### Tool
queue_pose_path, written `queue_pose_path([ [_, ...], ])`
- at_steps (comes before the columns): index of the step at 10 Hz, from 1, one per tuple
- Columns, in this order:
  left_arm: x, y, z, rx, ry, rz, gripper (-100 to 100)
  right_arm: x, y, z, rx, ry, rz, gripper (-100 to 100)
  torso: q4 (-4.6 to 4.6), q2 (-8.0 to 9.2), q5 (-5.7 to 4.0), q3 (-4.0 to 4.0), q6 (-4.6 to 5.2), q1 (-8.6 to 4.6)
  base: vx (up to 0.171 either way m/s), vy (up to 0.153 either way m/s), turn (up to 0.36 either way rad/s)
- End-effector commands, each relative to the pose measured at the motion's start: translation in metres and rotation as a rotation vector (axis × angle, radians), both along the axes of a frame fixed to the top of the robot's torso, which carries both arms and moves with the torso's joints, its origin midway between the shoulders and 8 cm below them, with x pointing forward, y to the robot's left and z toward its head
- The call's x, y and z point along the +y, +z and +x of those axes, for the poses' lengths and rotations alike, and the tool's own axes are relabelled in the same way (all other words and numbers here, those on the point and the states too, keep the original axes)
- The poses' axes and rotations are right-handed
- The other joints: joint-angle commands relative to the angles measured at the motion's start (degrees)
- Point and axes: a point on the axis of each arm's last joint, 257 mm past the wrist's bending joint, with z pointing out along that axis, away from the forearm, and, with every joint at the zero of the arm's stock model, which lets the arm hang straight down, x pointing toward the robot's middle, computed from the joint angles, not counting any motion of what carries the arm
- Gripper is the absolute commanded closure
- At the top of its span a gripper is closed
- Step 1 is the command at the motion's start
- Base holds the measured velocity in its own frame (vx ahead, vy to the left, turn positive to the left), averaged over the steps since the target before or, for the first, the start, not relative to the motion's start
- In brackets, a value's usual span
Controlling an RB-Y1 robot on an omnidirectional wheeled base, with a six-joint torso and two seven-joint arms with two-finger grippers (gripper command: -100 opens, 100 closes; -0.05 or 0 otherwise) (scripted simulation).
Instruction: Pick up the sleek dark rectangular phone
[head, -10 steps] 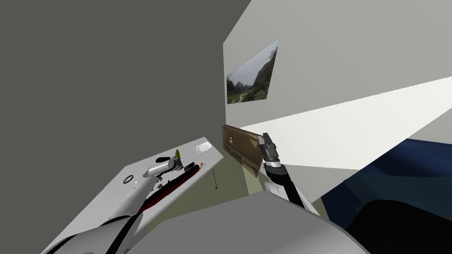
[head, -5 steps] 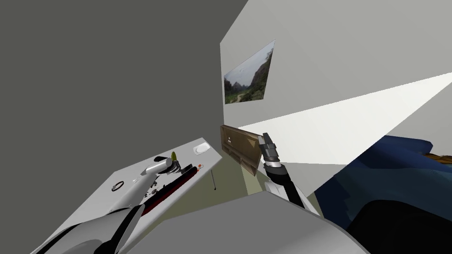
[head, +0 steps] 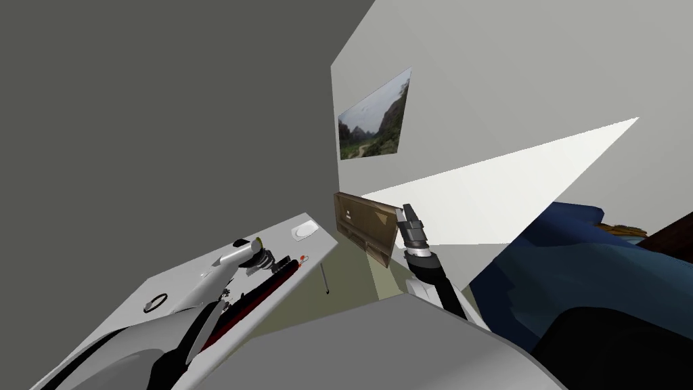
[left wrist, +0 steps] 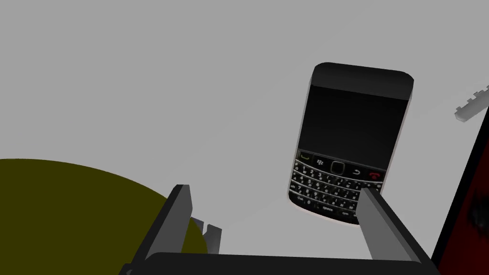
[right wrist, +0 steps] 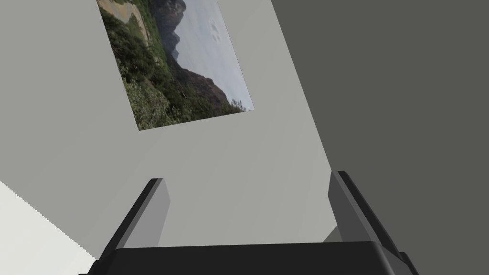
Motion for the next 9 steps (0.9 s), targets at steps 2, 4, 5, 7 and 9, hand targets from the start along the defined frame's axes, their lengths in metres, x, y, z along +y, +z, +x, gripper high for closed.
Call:
queue_pose_path([
  [2, -0.003, -0.003, -0.015, 0.072, 0.035, -0.069, -100, 0.000, 0.000, 0.000, 0.000, 0.000, 0.000, 0, 0.00, 0.00, -0.01, 0.00, 0.03, -0.01, 0.007, 0.022, -0.140],
  [4, -0.006, -0.012, -0.029, 0.123, 0.059, -0.105, -100, 0.000, 0.000, 0.000, 0.000, 0.000, 0.000, 0, 0.00, 0.00, 0.01, 0.00, 0.00, 0.02, 0.005, 0.025, -0.080],
  [5, -0.009, -0.015, -0.037, 0.154, 0.073, -0.133, -100, 0.000, 0.000, 0.000, 0.000, 0.000, 0.000, 0, 0.00, 0.00, 0.00, 0.00, 0.02, 0.01, 0.012, 0.033, -0.194],
  [7, -0.012, -0.018, -0.045, 0.183, 0.085, -0.158, -100, 0.000, 0.000, 0.000, 0.000, 0.000, 0.000, 0, 0.00, 0.00, 0.01, 0.00, -0.02, 0.03, 0.006, 0.027, -0.043],
  [9, -0.016, -0.022, -0.052, 0.209, 0.094, -0.179, -100, 0.000, 0.000, 0.000, 0.000, 0.000, 0.000, 0, 0.00, -0.02, 0.00, -0.01, 0.02, 0.03, 0.008, 0.031, -0.092],
])
